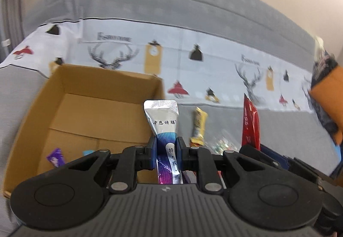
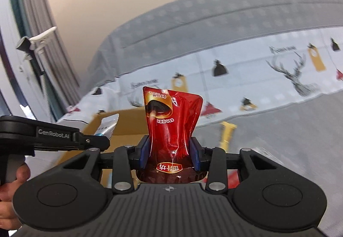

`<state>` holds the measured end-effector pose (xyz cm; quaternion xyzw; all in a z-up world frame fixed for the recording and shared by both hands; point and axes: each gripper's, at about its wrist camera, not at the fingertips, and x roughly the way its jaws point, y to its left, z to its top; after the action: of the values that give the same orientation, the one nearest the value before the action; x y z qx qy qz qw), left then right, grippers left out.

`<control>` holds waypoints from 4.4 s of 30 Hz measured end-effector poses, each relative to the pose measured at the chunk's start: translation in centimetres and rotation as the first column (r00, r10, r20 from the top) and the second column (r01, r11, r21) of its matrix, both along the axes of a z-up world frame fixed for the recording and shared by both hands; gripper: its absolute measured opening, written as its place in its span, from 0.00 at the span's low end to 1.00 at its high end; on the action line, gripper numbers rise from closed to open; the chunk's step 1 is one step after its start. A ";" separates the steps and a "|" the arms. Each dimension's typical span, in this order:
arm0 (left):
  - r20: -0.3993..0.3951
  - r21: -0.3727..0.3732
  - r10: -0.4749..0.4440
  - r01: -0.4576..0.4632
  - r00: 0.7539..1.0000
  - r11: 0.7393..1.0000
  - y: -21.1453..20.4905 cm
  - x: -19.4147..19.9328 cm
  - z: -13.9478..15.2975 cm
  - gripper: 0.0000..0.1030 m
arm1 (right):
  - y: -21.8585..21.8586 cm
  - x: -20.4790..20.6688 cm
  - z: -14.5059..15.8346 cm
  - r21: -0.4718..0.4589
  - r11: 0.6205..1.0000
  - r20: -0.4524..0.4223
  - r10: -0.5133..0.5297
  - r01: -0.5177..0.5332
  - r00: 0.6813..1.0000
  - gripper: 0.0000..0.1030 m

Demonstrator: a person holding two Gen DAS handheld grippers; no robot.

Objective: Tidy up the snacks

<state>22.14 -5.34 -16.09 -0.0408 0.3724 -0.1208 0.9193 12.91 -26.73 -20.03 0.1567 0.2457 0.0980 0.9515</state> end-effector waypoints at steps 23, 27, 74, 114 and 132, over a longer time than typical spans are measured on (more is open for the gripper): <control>-0.018 0.010 0.161 -0.161 0.987 0.987 11.5 2.7 -3.8 0.19 | 11.8 5.6 -3.3 -0.033 0.981 -0.131 0.187 -0.193 0.974 0.40; -0.055 0.044 0.185 -0.183 0.981 0.982 12.4 3.6 -6.7 0.19 | 12.7 7.0 -5.9 -0.014 0.980 -0.211 0.189 -0.196 0.959 0.40; -0.145 0.115 -0.307 0.325 0.940 0.939 -16.3 5.1 -21.0 0.76 | -19.4 3.7 -15.3 0.185 0.957 -0.357 -0.146 0.223 0.923 0.68; -0.113 0.074 -0.285 0.294 0.952 0.953 -15.1 7.0 -22.2 0.48 | -19.0 9.3 -19.3 0.478 0.863 -0.346 0.012 0.165 0.938 0.00; -0.113 0.076 -0.287 0.296 0.951 0.952 -15.1 6.8 -22.2 0.48 | -18.6 11.8 -23.1 0.616 0.758 -0.365 0.031 0.217 0.930 0.02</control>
<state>28.99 -20.48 -38.33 0.0509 0.4255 -0.2359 0.8722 24.69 -45.32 -43.15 0.5019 0.3553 0.0986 0.7824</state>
